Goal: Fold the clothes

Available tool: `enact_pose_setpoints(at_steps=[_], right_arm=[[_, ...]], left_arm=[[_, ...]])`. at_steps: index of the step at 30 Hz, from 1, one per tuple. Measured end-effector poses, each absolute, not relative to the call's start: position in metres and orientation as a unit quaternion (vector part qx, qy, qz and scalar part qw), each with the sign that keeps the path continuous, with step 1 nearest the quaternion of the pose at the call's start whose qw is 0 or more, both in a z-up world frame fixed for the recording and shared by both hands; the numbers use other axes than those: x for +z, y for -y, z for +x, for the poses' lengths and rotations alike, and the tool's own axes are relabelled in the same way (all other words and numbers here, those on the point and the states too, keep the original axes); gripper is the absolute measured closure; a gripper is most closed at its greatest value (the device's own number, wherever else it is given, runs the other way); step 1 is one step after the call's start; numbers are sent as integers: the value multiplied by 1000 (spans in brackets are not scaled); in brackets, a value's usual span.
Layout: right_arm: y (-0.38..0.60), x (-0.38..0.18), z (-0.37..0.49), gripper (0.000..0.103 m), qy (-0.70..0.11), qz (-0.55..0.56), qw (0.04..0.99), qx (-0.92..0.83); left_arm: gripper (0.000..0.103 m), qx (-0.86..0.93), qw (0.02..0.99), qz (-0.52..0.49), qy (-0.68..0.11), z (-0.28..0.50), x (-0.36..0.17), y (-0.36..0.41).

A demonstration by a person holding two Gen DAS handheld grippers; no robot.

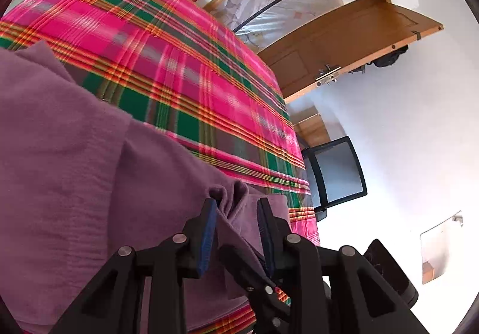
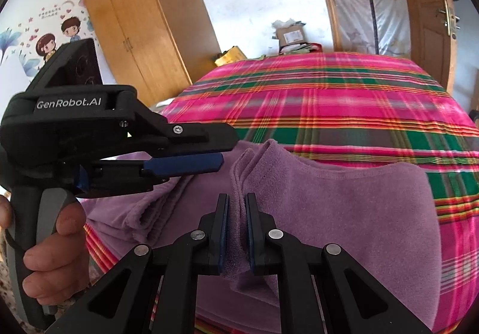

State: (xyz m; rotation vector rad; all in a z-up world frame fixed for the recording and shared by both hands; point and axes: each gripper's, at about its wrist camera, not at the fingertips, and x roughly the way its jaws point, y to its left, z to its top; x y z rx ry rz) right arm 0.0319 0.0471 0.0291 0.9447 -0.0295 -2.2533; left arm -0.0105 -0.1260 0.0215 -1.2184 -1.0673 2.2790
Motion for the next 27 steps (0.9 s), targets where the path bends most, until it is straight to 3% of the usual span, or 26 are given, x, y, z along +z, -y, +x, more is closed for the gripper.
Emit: enact_pose_setpoints(at_steps=[12,19,27], right_arm=[[-30,17,34,92,10,381,342,-859],[-28,15,39,79,23,391,353,-849],[-63,31,62,79,13,360,380,-852]], left_arm=[[75,799,166,-437,377,-4,16,138],[75,803,163,-437,372,-1,18,138],[75,802,161,-448,361,-2,18,127]])
